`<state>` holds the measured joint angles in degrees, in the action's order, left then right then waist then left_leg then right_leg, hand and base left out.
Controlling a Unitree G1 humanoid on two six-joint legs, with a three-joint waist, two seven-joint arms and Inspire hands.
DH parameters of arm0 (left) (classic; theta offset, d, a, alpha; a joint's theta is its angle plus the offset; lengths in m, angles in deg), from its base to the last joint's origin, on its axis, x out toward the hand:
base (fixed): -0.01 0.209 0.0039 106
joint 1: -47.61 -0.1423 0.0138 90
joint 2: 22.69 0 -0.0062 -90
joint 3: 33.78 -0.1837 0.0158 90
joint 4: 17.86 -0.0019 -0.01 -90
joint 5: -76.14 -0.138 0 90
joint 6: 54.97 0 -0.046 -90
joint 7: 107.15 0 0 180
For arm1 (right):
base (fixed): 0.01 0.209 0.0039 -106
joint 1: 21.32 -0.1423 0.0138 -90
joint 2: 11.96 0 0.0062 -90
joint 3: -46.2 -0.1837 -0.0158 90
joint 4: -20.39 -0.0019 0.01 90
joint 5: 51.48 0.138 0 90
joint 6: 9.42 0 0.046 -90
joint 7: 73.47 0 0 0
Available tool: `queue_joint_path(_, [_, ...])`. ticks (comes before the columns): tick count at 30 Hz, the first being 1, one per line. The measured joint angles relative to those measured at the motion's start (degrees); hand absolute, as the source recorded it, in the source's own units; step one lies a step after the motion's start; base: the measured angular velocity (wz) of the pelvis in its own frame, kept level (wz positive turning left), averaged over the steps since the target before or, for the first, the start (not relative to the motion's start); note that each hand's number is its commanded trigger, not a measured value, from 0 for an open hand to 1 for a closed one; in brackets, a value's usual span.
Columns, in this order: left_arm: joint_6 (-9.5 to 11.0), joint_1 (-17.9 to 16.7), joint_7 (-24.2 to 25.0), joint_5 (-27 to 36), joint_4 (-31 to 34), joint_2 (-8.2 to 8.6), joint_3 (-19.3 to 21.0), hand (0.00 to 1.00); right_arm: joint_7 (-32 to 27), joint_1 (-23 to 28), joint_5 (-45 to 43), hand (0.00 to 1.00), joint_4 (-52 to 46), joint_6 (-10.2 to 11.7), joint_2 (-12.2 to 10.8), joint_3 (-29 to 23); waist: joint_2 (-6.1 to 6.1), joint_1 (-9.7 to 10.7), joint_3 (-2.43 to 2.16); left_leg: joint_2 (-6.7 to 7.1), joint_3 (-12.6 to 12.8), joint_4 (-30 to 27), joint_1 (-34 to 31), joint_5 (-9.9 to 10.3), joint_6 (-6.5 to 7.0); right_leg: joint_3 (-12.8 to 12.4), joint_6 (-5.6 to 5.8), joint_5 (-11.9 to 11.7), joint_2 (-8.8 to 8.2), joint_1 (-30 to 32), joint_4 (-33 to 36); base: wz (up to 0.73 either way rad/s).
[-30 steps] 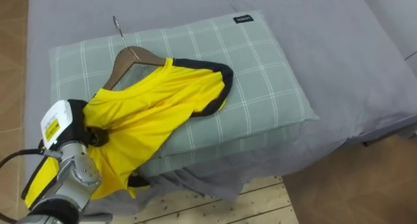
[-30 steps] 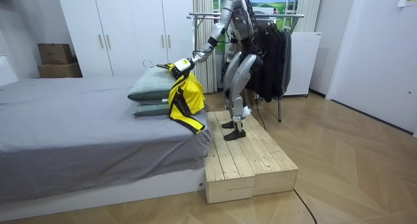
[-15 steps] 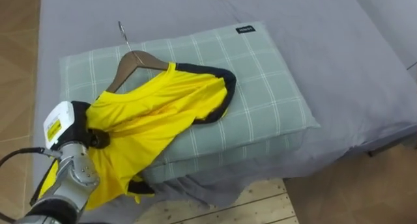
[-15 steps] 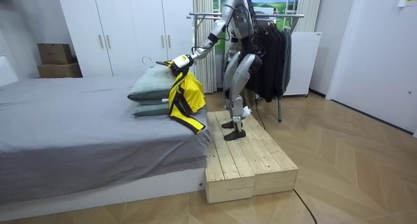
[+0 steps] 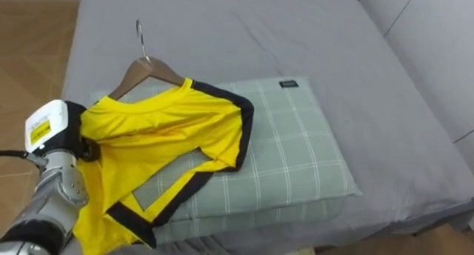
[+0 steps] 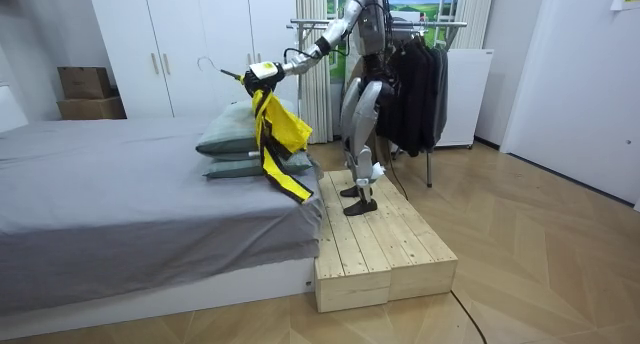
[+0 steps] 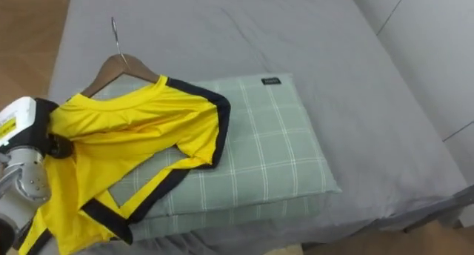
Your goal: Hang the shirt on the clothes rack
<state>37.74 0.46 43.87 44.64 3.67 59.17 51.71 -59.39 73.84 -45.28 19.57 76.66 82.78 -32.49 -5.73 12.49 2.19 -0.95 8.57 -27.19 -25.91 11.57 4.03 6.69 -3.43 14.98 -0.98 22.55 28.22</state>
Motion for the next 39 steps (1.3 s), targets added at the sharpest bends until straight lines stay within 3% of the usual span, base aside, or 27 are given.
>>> queue_joint_path(3, [-1.2, -0.2, -0.4, 0.2, 0.1, -0.16, -0.4, 1.00, -4.3, -3.0, -3.5, 0.00, -0.3, -1.2, 2.3, -7.0, -0.68, -0.5, -0.47, 0.32, -0.3, 2.2, 3.3, -0.3, -0.26, 0.2, 0.13, -0.9, 0.25, -3.8, -3.0, 0.00])
queue_joint_path(5, [-2.4, -0.7, -1.0, -0.3, 0.9, -0.99, -1.5, 1.00, -9.2, -6.6, -5.2, 0.00, -1.6, -1.2, 5.4, -11.3, -0.91, -0.4, -0.62, 0.47, -0.4, 3.6, 5.4, -0.7, -0.11, 0.8, 0.30, -1.7, 0.15, -6.3, -5.1, 0.07])
queue_joint_path(8, [-2.7, -1.2, -2.7, -0.7, 3.0, -1.04, -2.4, 1.00, -16.2, -9.5, -5.5, 0.00, -6.8, -0.7, 7.3, -13.8, -1.20, -1.1, -0.94, 0.49, -1.3, 4.4, 6.3, -1.0, -0.13, 2.0, 0.41, -2.9, 0.54, -8.7, -8.5, 0.17])
queue_joint_path(10, [-2.8, -2.3, -3.2, -0.6, 4.8, -1.05, -2.5, 1.00, -18.9, -10.3, -7.0, 0.00, -11.6, -0.5, 7.2, -15.3, -1.61, -1.9, -1.28, 0.49, -1.7, 4.5, 6.7, -1.1, -0.16, 2.0, 0.37, -3.1, 0.95, -9.1, -8.7, 0.09])
queue_joint_path(15, [-3.0, -6.4, -3.5, -0.1, 9.1, -1.75, -4.8, 1.00, -25.0, -11.7, -14.1, 0.00, -26.6, -0.4, 6.4, -16.2, -0.97, -3.8, -1.36, 0.04, -2.2, 4.5, 7.4, -1.0, -0.18, 2.8, 0.34, -4.5, 1.24, -11.8, -11.9, 0.09])
queue_joint_path(19, [-3.7, -14.2, -3.2, -0.7, 19.4, -0.77, -4.9, 1.00, -28.0, -9.1, -24.5, 0.00, -44.5, 0.0, 4.6, -16.2, 1.22, -4.8, -1.40, 0.17, -2.2, 5.8, 9.9, -1.1, -0.15, 2.7, 0.57, -5.6, 1.41, -14.8, -14.6, 0.02])
queue_joint_path(23, [-3.7, -16.4, -2.0, -0.6, 24.2, 0.32, -4.9, 1.00, -28.4, -7.3, -32.8, 0.00, -58.9, 1.5, 1.4, -14.1, 2.10, -4.9, -1.42, 0.54, -2.1, 7.6, 13.5, -1.2, -0.10, 1.7, 0.77, -5.5, 1.22, -17.8, -14.6, 0.00])
queue_joint_path(26, [-3.6, -19.2, -0.2, -0.7, 28.2, 1.03, -4.9, 1.00, -28.3, -6.6, -35.5, 0.00, -64.0, 1.8, 0.8, -12.5, 2.98, -5.2, -1.90, 0.59, -1.6, 7.8, 14.8, -1.2, -0.06, 0.8, 0.85, -5.4, 1.14, -18.9, -14.6, -0.07])
queue_joint_path(30, [-3.8, -22.0, 1.2, -0.7, 29.2, 1.78, -5.0, 1.00, -28.4, -6.3, -36.8, 0.00, -68.0, 1.3, -0.1, -11.2, 3.35, -5.6, -1.89, 0.48, -1.0, 8.2, 16.6, -1.2, -0.05, 0.2, 0.87, -5.4, 1.19, -20.3, -14.6, -0.13])
queue_joint_path(35, [-4.1, -24.4, 2.6, -0.8, 31.3, 4.98, -5.0, 1.00, -28.0, -6.4, -38.0, 0.00, -72.1, 1.4, -0.1, -8.0, 3.46, -7.1, -1.83, 0.40, -0.1, 8.4, 17.6, -1.3, -0.01, -0.7, 0.95, -5.4, 1.18, -20.8, -14.5, -0.08])
queue_joint_path(39, [-4.1, -25.3, 2.6, -0.8, 31.8, 5.43, -4.9, 1.00, -28.0, -6.4, -37.9, 0.00, -73.8, 1.4, -0.1, -8.1, 3.42, -7.9, -1.80, 0.45, 0.1, 8.5, 18.9, -1.2, 0.06, -0.9, 1.11, -5.3, 1.12, -22.0, -14.6, 0.00])
